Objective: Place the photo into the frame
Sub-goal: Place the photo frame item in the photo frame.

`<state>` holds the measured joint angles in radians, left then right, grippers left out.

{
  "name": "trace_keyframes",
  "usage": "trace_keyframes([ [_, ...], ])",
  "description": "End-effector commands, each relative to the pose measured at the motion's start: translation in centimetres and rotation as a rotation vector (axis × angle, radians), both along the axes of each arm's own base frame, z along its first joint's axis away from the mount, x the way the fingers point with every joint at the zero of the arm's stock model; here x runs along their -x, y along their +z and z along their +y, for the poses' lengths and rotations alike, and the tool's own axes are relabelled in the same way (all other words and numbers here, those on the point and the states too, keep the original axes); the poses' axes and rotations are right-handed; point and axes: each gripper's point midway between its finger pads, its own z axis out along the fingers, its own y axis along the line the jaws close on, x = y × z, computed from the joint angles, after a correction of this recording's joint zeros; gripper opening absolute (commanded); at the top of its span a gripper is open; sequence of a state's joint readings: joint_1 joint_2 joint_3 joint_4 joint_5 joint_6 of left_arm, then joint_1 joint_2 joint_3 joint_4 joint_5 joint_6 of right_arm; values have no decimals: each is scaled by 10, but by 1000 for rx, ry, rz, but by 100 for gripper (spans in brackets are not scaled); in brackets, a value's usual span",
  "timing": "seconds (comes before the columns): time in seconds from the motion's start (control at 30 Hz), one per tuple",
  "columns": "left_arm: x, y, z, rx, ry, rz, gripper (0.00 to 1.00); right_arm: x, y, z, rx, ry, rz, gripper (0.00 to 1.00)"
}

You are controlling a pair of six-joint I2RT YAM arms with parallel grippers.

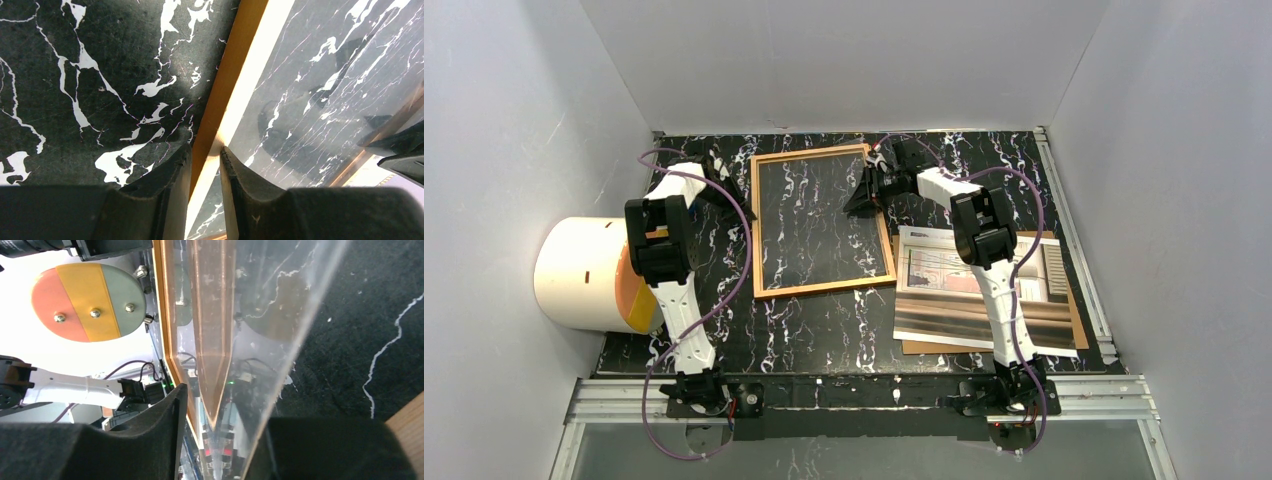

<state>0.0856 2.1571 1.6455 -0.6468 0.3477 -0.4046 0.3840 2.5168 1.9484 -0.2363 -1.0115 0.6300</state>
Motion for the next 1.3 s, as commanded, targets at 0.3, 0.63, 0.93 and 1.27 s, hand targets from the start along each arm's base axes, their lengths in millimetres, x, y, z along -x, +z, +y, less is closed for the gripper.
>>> trace_keyframes([
  [0.3,12,-20,4,-50,-4,72,26,-4,28,0,60,-82,6,76],
  [0.63,11,-20,6,-61,6,80,27,-5,16,-13,226,-182,75,83],
  [0.93,14,-26,8,-71,6,99,27,-9,15,-30,356,-264,74,84],
  [1.27,14,-26,9,-77,1,102,27,-24,39,-61,472,-438,-54,63],
])
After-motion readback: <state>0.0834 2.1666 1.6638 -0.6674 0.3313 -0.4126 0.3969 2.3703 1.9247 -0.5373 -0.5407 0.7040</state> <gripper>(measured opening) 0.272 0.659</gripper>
